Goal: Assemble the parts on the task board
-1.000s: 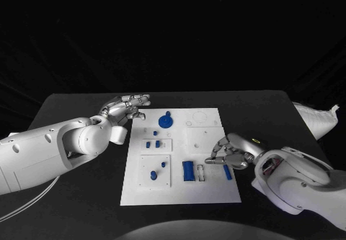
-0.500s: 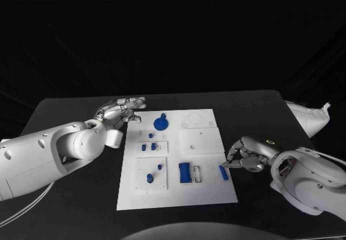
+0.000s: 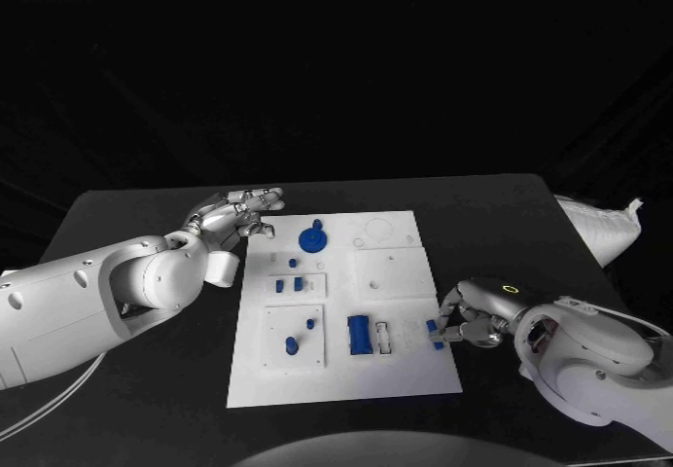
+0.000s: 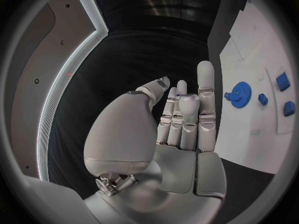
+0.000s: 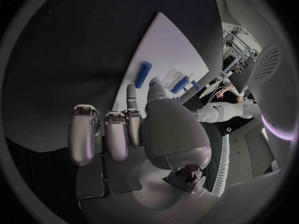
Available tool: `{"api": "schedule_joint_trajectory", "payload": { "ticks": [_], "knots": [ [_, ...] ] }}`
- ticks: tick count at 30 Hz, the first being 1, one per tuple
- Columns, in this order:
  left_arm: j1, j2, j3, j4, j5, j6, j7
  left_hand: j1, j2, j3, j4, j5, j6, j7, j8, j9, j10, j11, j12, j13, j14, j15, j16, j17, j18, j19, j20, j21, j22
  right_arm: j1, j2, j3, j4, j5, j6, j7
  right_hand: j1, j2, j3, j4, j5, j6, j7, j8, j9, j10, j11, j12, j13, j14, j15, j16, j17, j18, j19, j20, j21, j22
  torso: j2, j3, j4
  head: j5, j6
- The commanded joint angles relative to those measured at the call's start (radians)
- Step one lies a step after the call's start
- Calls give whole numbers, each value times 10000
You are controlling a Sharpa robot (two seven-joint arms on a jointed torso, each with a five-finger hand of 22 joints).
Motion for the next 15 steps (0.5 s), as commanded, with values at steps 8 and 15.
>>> {"api": "schedule_joint_trajectory", "payload": {
  "ticks": [8, 15],
  "knots": [
    [1, 0, 4, 24, -49, 181, 59, -12, 110, -82, -13, -56, -60, 16, 29, -2, -107, 5, 59, 15, -85, 11, -44, -22, 177, -76, 18, -55, -16, -107, 285, -4, -186, -669, 457, -159, 285, 105, 190, -27, 76, 160, 28, -186, -70, 343, 25, -675, 1188, 843, 47, -30, 1710, -16, 123, 102, -1, 54, 0, -6, -11, 69, -28],
    [0, -1, 4, 25, -49, 190, 54, -12, 110, -82, -13, -56, -60, 16, 29, -2, -107, 5, 59, 15, -85, 11, -44, -22, 177, -76, 18, -55, -16, -134, 430, -4, -329, -1173, 937, -288, 688, 163, 656, -198, -645, 307, 9, -434, -156, 347, 3, -687, 1204, 848, 27, -20, 1739, -22, 133, 81, 10, 86, 0, -8, 1, 76, -40]
  ]
}}
